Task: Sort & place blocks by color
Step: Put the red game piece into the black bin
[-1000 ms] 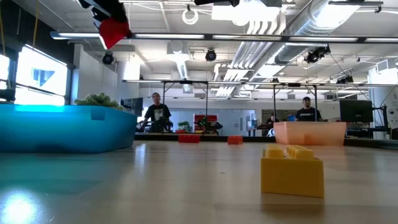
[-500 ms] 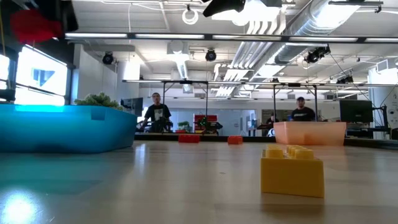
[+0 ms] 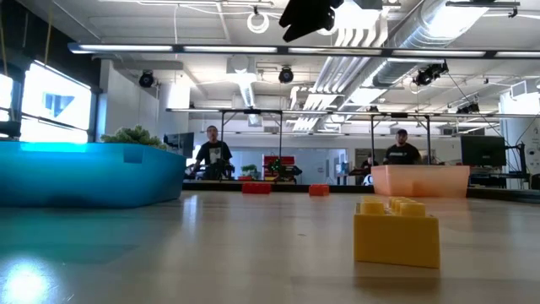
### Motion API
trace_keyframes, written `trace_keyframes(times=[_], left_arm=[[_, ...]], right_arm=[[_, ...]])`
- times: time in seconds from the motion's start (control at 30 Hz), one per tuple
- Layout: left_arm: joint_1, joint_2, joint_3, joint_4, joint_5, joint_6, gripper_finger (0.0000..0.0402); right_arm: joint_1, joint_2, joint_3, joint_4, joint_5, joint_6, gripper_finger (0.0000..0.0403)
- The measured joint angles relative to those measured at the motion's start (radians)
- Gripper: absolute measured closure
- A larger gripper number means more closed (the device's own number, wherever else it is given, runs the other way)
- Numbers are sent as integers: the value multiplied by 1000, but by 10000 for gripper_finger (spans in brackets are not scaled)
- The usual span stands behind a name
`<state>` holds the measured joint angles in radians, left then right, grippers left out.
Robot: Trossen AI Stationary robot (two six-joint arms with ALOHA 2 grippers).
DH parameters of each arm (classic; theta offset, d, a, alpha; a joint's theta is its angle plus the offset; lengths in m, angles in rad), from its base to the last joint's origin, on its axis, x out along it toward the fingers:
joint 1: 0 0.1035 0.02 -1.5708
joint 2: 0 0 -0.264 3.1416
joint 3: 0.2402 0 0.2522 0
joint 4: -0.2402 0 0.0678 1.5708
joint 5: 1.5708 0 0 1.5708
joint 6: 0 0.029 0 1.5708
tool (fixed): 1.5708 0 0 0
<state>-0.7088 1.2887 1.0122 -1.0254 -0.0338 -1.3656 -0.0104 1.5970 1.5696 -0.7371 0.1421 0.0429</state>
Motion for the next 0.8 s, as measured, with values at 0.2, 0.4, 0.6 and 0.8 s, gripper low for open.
trace_keyframes(times=[0.2, 0.4, 0.6, 0.8], left_arm=[[-69, 100, 0, 20, 76, -78, 288], [-102, 182, 0, 39, 129, -82, 288], [-102, 224, 0, 45, 130, -73, 249], [-83, 226, 0, 46, 129, -72, 238]], right_arm=[[-32, 0, 0, -2, 0, -3, 176], [-55, 0, 0, -10, 0, -25, 176], [-67, 0, 0, -38, -3, -25, 176], [-69, 0, 0, -54, -3, -27, 176]])
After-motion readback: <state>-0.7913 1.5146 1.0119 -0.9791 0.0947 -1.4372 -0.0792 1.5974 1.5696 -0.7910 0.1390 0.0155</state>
